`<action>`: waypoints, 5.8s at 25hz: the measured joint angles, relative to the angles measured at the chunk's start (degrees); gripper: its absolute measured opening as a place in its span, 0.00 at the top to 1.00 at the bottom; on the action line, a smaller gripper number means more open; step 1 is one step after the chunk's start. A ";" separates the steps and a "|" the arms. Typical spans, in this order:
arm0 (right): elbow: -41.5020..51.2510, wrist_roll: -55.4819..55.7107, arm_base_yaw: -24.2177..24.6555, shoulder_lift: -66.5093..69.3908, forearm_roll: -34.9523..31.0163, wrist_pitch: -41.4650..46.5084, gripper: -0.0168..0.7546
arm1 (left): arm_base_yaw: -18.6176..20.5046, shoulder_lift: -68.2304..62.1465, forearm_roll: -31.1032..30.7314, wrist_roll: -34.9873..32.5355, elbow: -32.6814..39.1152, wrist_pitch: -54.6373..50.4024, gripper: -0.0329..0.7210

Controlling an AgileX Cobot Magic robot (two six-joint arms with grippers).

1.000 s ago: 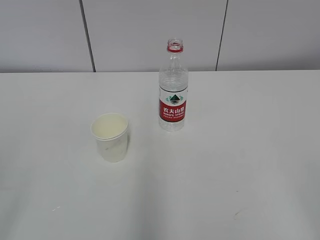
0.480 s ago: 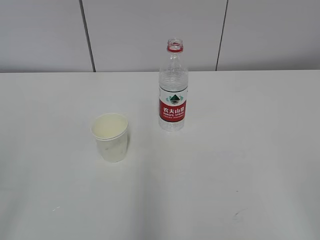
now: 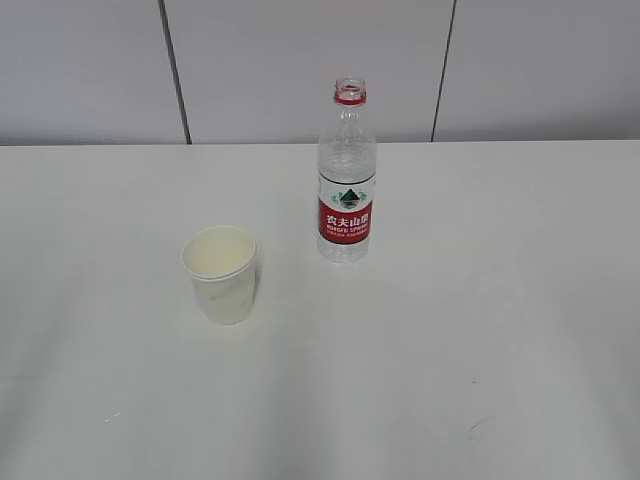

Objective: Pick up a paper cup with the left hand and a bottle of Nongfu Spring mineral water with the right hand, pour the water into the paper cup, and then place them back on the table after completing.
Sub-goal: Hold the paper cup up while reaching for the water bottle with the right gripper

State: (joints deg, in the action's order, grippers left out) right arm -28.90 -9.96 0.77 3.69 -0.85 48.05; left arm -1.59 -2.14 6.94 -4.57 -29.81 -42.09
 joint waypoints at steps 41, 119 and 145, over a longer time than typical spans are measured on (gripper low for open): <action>6.08 15.00 -0.05 75.22 27.06 -84.96 0.22 | -7.75 -79.82 -3.73 0.23 9.24 82.83 0.32; -15.40 18.37 -2.58 118.24 48.96 -113.25 0.22 | -10.92 -121.75 -47.35 22.48 -8.53 107.64 0.38; -34.86 29.72 -10.12 127.88 44.49 -106.94 0.11 | -10.92 -121.75 -46.93 22.53 -8.53 107.64 0.45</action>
State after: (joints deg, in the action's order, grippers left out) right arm -63.76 19.76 -9.35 131.56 43.63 -58.88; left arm -12.52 -123.89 -39.99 17.96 -38.35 65.55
